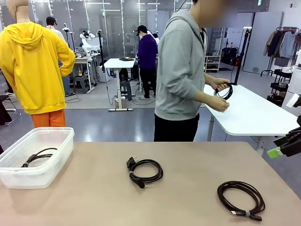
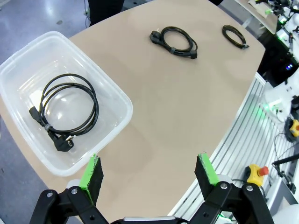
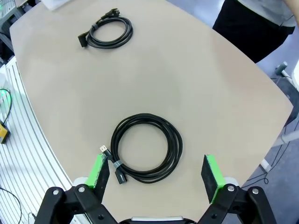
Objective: Organize and store the cables.
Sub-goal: Place the Power Cable into the Organizing box.
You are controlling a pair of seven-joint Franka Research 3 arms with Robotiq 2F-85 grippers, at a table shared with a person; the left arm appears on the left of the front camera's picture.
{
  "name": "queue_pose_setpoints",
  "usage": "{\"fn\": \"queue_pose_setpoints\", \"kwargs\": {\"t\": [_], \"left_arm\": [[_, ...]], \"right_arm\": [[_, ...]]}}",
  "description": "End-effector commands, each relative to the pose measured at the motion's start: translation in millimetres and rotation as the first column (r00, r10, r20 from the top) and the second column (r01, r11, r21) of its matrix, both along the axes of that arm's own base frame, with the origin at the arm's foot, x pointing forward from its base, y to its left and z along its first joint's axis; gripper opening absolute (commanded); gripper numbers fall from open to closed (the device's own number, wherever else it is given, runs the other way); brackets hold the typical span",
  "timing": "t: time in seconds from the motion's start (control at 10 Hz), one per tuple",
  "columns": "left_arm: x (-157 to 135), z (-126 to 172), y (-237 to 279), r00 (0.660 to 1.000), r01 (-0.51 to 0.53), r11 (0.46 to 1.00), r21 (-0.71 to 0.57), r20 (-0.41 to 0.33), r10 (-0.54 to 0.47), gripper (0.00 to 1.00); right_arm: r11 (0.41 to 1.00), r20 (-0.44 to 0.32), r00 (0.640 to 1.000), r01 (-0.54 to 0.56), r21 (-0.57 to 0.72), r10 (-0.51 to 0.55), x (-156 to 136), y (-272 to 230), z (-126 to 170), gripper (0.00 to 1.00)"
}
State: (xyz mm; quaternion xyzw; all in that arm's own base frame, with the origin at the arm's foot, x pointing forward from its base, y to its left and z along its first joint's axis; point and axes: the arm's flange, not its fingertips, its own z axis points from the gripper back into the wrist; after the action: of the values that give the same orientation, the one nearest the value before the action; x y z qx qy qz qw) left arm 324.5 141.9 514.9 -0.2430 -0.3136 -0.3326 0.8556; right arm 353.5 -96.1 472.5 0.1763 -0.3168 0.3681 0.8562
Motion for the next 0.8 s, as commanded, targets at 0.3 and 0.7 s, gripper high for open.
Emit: {"fn": "queue_pose_setpoints", "kwargs": {"t": [0.3, 0.7], "left_arm": [[0.0, 0.0, 0.0, 1.000, 0.000, 1.000, 0.000, 0.000, 0.000, 1.00], [62.9, -0.3, -201.2, 0.976, 0.219, 0.971, 0.097, -0.018, -0.218, 1.00]], "right_arm": [[1.000, -0.006, 1.000, 0.004, 0.006, -0.004, -1.1, 4.2, 2.7, 1.00], [1.000, -0.006, 1.000, 0.004, 0.006, -0.004, -1.1, 4.2, 2.7, 1.00]]}}
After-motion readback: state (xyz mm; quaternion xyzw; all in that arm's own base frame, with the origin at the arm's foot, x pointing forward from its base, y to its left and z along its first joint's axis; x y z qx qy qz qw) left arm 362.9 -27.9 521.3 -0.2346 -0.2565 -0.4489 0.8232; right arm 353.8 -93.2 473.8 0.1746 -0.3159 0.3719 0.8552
